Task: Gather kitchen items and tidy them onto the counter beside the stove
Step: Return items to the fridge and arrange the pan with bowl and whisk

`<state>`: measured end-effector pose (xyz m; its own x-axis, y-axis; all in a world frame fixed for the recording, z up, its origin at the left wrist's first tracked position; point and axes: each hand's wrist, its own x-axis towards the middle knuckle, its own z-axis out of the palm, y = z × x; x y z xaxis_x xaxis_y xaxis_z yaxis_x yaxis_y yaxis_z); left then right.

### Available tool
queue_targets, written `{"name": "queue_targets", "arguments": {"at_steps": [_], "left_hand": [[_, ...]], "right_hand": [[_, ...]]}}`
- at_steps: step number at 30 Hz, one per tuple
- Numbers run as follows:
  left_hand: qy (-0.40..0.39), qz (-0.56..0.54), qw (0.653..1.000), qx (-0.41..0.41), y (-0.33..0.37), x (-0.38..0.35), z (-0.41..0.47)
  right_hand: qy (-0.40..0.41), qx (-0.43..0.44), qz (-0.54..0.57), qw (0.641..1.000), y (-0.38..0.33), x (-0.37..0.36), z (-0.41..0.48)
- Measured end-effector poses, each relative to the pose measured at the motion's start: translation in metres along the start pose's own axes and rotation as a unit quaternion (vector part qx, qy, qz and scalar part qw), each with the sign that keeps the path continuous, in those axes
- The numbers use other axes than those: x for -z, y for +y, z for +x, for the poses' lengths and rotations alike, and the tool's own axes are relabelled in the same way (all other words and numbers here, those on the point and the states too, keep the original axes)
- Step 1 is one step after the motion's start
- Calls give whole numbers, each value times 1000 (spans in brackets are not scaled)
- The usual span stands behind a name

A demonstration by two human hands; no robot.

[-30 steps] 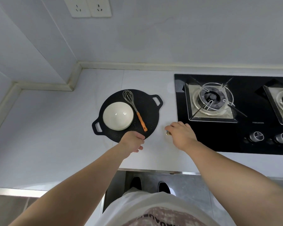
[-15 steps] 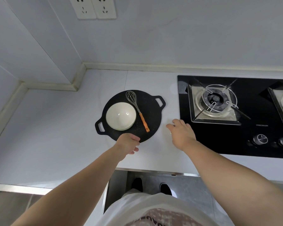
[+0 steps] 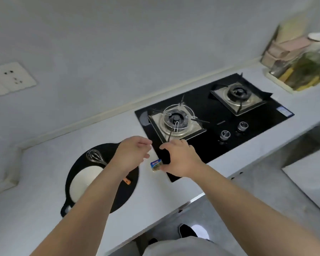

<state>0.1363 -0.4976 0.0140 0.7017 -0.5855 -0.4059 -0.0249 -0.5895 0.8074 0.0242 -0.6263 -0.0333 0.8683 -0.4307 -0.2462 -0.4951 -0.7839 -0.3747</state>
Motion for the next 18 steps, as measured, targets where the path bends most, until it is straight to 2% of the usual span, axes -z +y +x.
{"name": "queue_targets", "arguments": {"at_steps": [2,3,5,10,18], "left_hand": [[-30,35,997,-59,31,-15,6],[-50,46,993,-96,50,-30,9],[-62,47,987,-143,76,-49,9],[-124,33,960,-250,156,-132,-18],[-197,15,917,-346,236,-252,-66]], "right_hand": [[97,-49,97,989,15,20,-18],[154,-85,156,972,28,33,-31],[236,-132,242,932,42,57,-49],[404,-232,344,815,94,121,-124],[535,-248,440,677,185,174,-213]]}}
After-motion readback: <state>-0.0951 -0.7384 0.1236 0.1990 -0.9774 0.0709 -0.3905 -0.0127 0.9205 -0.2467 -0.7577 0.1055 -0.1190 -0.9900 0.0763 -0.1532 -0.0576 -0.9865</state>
